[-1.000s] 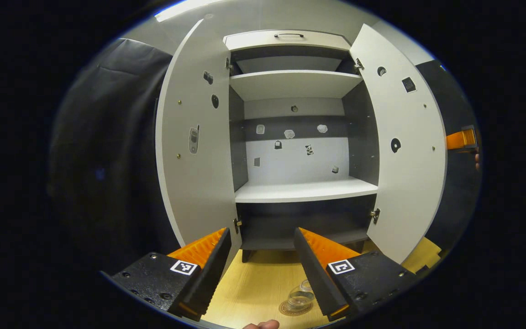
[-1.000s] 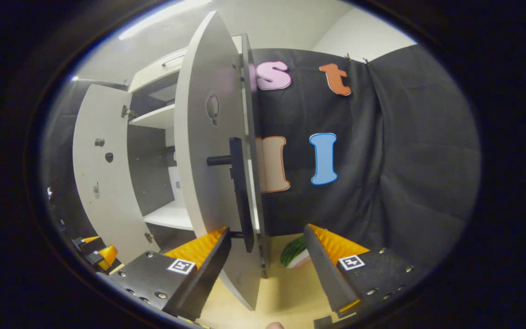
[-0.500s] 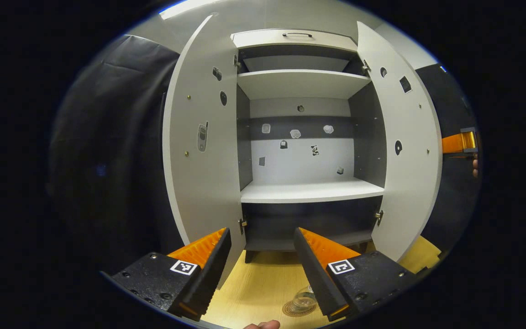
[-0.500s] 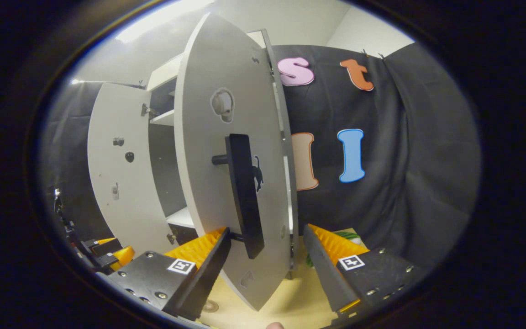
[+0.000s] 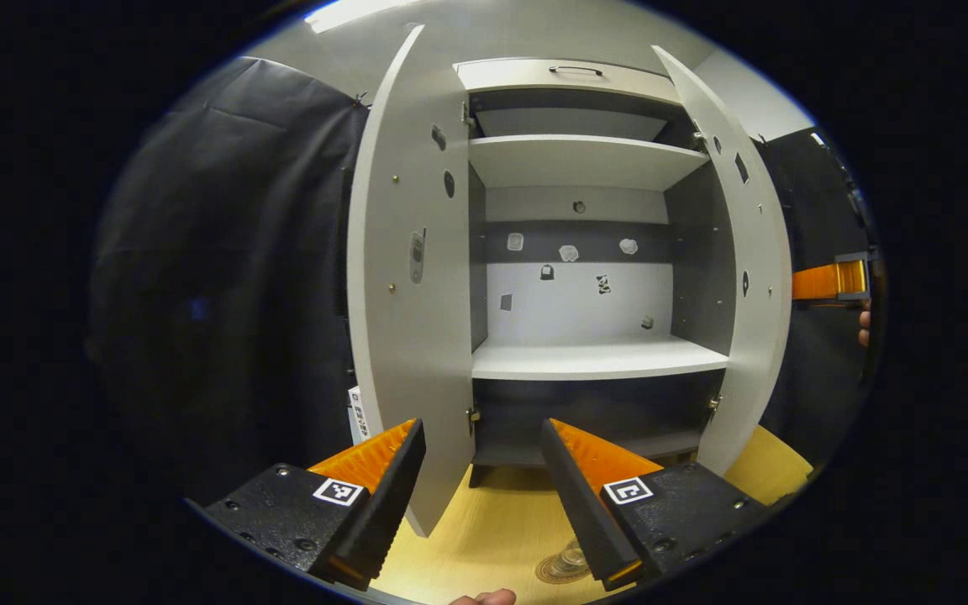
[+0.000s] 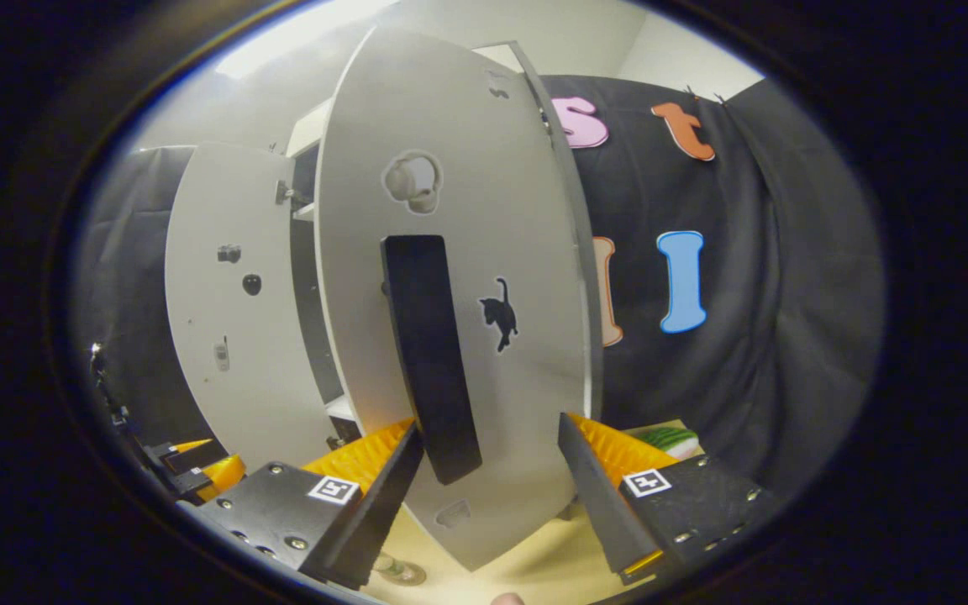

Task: Grasp the bottle in the cabinet with the left hand and place it on the coaster, then close the right door with the right hand and the left door with the left hand.

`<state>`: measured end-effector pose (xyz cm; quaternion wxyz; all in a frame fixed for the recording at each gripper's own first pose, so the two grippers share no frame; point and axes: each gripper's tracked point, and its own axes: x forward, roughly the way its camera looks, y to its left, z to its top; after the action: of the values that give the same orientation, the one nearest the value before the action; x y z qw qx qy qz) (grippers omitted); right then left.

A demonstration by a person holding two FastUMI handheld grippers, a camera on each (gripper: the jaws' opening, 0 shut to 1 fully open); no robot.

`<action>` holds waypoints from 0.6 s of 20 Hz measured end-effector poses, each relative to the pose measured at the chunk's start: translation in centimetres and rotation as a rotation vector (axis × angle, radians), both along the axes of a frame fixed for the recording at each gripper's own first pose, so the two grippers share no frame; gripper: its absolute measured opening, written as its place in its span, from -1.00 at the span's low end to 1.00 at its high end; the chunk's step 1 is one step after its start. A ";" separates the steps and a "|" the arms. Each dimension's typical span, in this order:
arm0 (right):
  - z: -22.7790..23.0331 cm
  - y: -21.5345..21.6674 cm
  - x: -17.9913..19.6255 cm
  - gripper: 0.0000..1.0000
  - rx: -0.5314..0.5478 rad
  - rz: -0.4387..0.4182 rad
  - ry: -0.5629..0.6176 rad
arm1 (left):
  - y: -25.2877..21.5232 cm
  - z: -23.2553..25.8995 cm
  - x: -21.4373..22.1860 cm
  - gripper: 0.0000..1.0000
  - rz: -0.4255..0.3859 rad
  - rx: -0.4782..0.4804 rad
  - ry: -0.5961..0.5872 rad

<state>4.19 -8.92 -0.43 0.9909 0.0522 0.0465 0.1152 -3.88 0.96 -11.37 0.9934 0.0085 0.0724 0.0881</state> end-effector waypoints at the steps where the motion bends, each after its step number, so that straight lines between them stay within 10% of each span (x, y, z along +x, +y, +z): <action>1: 0.0 0.9 0.7 0.94 -0.011 0.002 -0.009 | 0.6 0.1 0.0 0.77 0.009 0.002 -0.001; 12: 0.2 8.0 7.7 0.94 -0.060 -0.027 -0.051 | 7.9 0.8 -2.0 0.76 0.103 -0.013 -0.007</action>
<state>11.94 -0.89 -0.21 0.9943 0.0200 0.0238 0.1019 -5.91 8.84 -10.58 0.9879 -0.0022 0.0697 0.1385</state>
